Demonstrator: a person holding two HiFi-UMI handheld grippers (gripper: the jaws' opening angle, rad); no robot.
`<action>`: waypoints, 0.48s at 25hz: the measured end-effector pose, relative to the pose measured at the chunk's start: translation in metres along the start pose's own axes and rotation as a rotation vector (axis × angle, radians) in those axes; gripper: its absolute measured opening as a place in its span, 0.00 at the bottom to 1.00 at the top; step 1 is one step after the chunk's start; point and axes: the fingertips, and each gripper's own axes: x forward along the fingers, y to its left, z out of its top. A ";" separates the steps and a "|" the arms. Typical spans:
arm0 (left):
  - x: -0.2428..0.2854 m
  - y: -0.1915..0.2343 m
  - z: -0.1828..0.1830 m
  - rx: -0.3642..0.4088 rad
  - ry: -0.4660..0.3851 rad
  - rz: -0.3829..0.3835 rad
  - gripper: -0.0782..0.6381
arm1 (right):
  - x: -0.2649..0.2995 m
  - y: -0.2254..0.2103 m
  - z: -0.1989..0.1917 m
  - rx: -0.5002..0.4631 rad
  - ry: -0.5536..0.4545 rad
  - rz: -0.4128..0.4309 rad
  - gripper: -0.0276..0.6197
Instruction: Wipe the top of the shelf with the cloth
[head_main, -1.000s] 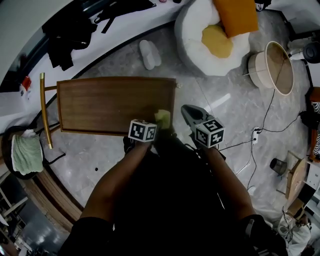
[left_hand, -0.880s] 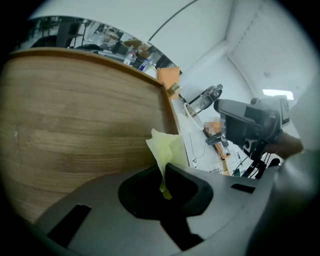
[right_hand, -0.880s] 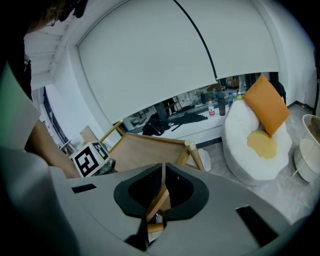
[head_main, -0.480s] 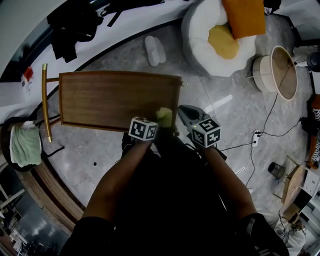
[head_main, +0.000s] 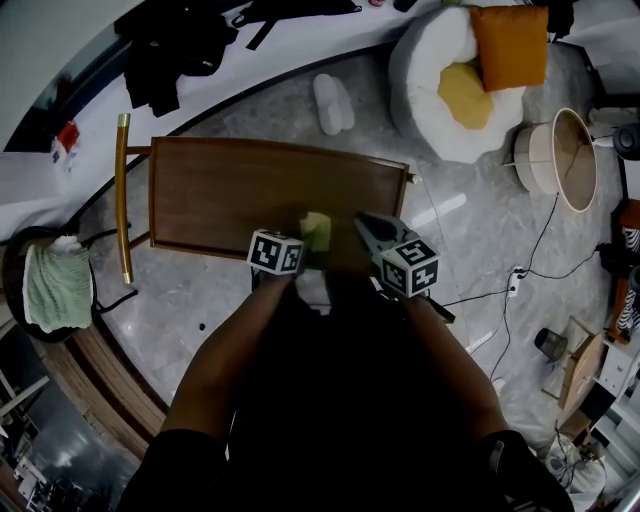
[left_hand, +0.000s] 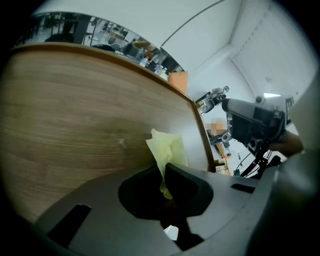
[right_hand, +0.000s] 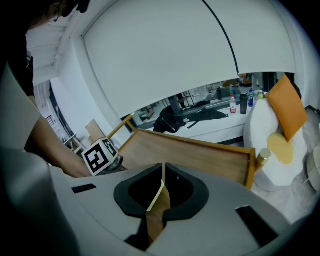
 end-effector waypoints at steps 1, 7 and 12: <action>-0.009 0.011 -0.001 -0.003 -0.001 0.006 0.15 | 0.008 0.009 0.004 -0.002 -0.001 0.003 0.09; -0.058 0.071 -0.008 -0.031 -0.009 0.038 0.15 | 0.045 0.049 0.019 -0.004 -0.010 0.012 0.09; -0.096 0.118 -0.013 -0.061 -0.027 0.081 0.15 | 0.074 0.071 0.025 -0.006 -0.003 0.019 0.09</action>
